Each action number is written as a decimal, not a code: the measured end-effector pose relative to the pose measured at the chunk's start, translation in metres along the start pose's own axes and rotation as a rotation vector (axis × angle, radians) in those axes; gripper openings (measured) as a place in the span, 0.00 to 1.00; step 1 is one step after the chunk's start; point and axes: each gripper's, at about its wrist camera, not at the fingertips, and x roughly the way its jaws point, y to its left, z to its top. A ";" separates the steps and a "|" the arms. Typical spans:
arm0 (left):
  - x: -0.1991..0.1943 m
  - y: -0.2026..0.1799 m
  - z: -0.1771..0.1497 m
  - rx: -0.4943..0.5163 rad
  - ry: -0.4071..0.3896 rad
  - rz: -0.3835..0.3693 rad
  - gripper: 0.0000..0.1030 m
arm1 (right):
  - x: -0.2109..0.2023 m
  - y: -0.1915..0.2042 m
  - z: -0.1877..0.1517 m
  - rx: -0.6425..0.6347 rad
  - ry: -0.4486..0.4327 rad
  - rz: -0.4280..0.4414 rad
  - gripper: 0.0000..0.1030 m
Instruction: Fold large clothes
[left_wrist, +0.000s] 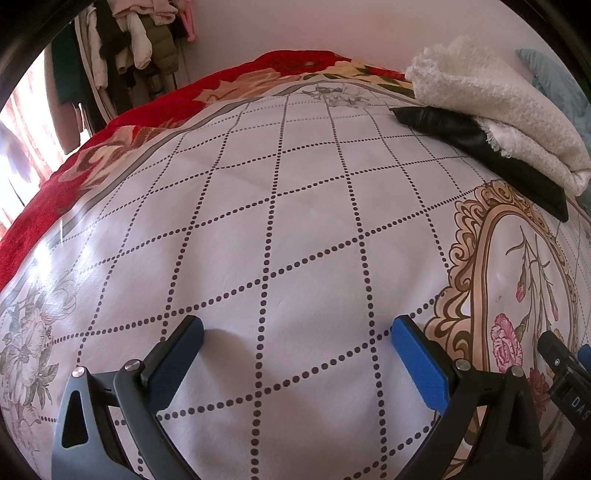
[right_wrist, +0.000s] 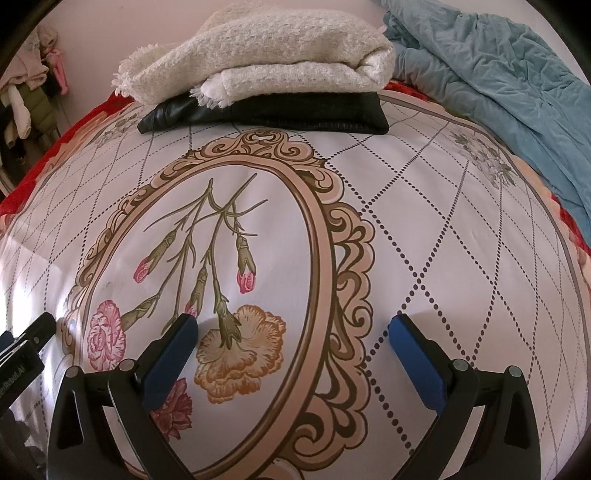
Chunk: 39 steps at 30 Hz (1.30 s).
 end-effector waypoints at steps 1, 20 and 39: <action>0.000 -0.001 0.000 0.002 -0.001 0.002 1.00 | 0.000 0.000 0.000 0.001 0.000 0.001 1.00; 0.001 -0.001 0.000 -0.005 -0.004 -0.004 1.00 | 0.000 0.000 0.000 -0.003 -0.001 0.003 1.00; 0.001 -0.001 -0.001 -0.005 -0.008 -0.003 1.00 | 0.001 0.000 0.001 -0.004 -0.001 0.004 1.00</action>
